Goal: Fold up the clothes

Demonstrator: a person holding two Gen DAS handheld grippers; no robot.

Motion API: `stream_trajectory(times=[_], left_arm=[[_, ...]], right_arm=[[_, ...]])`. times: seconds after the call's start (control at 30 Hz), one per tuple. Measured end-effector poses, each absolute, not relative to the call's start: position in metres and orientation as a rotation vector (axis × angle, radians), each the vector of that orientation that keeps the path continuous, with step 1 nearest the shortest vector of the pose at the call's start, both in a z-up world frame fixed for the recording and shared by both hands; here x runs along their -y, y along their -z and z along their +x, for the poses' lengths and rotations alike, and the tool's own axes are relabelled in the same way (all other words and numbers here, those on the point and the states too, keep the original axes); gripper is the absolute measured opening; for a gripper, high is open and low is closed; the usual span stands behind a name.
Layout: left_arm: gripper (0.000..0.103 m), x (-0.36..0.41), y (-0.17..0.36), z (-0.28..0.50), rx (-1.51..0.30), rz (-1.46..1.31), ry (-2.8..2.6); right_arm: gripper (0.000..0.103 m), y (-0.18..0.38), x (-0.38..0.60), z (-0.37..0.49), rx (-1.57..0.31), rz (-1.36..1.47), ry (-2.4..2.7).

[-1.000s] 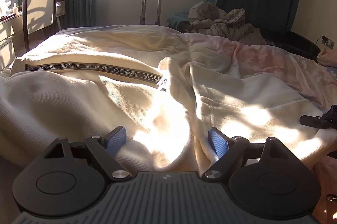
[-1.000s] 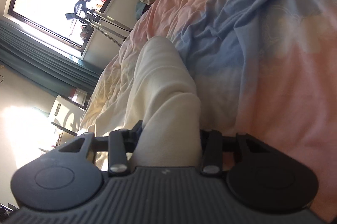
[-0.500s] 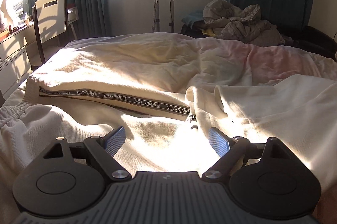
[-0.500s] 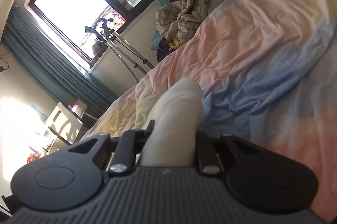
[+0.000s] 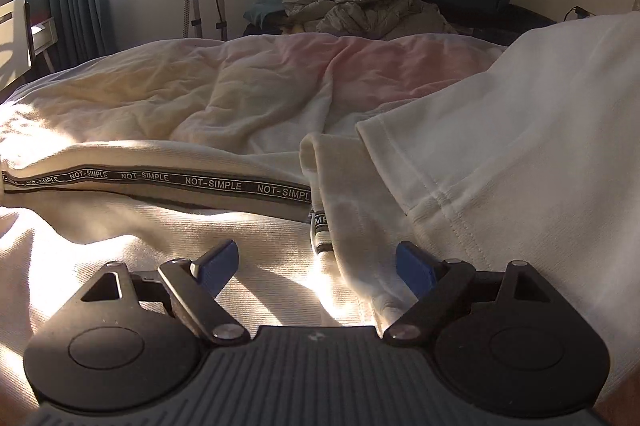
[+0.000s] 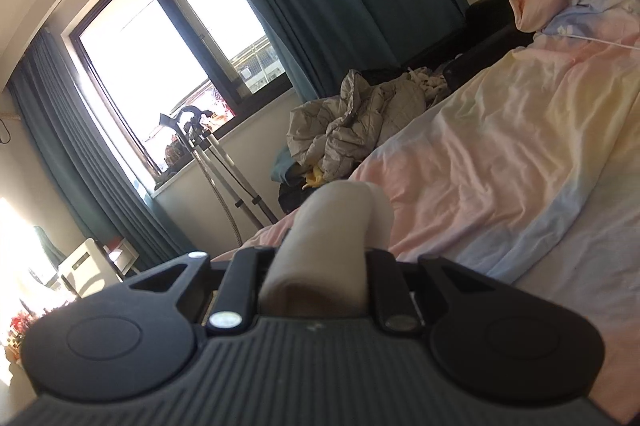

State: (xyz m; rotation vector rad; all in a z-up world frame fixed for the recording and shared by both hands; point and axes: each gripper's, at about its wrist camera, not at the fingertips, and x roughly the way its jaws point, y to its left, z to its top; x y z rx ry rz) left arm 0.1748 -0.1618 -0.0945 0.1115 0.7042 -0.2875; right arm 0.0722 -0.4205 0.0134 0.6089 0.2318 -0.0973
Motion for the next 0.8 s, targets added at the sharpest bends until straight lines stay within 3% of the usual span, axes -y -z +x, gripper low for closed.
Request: stream_trajectory(times=[0.37, 0.8], left_arm=[[0.088, 0.07, 0.051, 0.19, -0.681, 0.097, 0.227], [0.088, -0.131, -0.031, 0.143, -0.525, 0.01, -0.011]], right_arm=[[0.018, -0.031, 0.347, 0.096, -0.223, 0.357, 0.055], [0.018, -0.038, 0.151, 0.114, -0.209, 0.105, -0.132]])
